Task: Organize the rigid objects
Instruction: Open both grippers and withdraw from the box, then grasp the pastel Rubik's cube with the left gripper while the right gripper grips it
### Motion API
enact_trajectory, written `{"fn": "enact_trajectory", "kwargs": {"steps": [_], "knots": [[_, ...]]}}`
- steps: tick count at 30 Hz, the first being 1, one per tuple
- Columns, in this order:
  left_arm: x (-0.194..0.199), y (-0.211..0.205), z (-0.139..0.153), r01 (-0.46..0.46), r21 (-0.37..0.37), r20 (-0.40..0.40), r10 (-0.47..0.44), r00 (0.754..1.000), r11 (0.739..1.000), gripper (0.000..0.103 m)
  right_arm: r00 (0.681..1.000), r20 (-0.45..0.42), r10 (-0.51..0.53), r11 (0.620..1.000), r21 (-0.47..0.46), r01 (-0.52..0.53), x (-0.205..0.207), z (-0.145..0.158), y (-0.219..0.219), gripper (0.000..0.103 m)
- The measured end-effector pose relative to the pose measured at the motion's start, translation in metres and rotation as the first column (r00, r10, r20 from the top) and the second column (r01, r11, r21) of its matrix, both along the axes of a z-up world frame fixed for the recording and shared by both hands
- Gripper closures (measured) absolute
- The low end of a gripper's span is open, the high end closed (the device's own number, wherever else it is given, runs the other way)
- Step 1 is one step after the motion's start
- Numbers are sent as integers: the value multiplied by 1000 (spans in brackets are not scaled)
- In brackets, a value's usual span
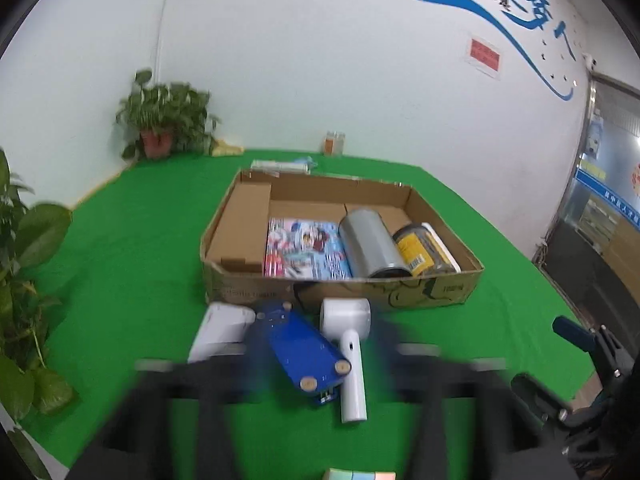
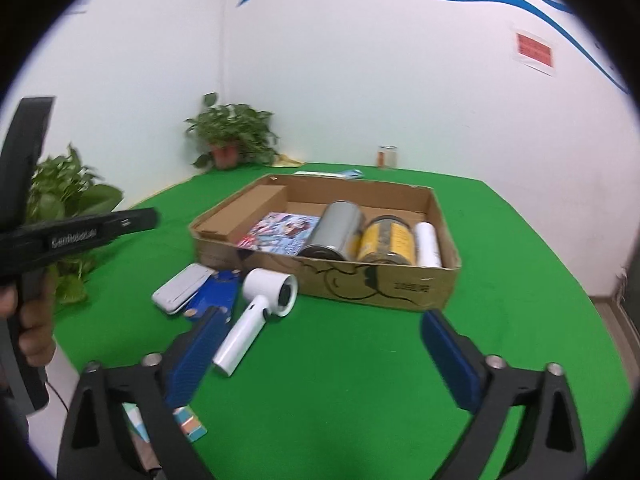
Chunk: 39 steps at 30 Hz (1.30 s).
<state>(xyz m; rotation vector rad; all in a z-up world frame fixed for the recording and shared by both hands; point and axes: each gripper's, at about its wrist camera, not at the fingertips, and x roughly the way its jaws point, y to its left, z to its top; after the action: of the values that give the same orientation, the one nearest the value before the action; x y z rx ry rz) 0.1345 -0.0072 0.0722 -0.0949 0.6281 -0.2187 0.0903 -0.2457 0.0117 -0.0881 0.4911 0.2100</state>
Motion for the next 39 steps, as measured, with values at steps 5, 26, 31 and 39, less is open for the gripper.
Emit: {"fn": "enact_trajectory", "kwargs": {"steps": [5,26,31,39], "knots": [[2,28,-35,44,-117,-127,-59,990,992,1,973,-115,199,979,71,-192,-7,-29,13,0],[-8,-3,-165,124,-390,-525,-331,784,912,33,843,-342,415,905,55,-423,-22,-106,80,62],[2,-30,-164,160,-355,-537,-341,772,921,35,862,-324,391,918,70,-390,-11,-105,58,61],[23,-69,-163,208,-414,-545,-425,723,886,34,877,-315,364,927,27,-375,1,-99,22,59]]}}
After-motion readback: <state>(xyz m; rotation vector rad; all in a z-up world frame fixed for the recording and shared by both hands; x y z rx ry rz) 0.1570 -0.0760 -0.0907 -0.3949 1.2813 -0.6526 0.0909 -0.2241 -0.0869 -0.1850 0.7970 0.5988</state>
